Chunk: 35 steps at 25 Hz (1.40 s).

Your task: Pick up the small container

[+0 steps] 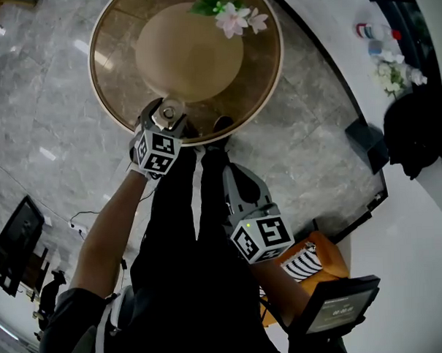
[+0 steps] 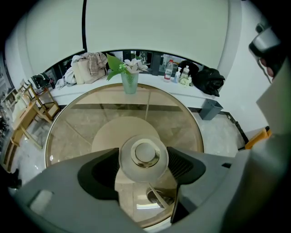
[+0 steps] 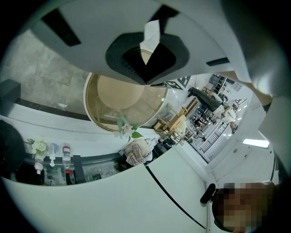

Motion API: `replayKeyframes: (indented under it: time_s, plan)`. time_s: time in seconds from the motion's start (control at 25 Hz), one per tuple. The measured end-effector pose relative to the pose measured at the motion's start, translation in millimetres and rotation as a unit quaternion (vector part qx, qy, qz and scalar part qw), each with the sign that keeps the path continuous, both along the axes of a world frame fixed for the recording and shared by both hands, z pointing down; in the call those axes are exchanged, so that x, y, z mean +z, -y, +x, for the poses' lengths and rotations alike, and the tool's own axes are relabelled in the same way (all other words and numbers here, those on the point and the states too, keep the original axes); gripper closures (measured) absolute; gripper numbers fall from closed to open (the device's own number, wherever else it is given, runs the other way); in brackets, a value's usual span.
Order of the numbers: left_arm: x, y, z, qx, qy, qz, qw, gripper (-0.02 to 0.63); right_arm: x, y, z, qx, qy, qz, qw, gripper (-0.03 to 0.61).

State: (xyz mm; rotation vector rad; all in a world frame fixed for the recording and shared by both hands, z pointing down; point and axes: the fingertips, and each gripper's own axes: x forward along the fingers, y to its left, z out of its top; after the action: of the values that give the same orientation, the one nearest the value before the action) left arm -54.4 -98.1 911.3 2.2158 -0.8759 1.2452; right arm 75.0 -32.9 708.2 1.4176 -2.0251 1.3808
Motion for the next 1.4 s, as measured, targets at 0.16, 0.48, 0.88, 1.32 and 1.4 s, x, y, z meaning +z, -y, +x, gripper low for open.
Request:
replayKeyframes:
  time_s: [0.16,0.48,0.88,1.32,1.4]
  plan:
    - [5,0,2,0.0,0.009,0.001,1.0,0.288,7,-5,4,0.002,-0.003,-0.007,1.0,0.583]
    - [22,5,7,-0.015,0.012,-0.018,0.9997,0.288,15,-15,10,0.001,-0.003,-0.018,1.0,0.583]
    - [31,7,10,-0.008,0.017,-0.014,0.9997,0.285,25,-24,16,0.01,0.002,-0.029,1.0,0.583]
    - [35,6,10,0.002,0.026,-0.028,0.9993,0.275,21,-20,18,0.006,0.0,-0.027,1.0,0.583]
    - [34,7,9,0.008,0.031,-0.032,0.999,0.275,18,-18,18,0.007,0.001,-0.024,1.0,0.583]
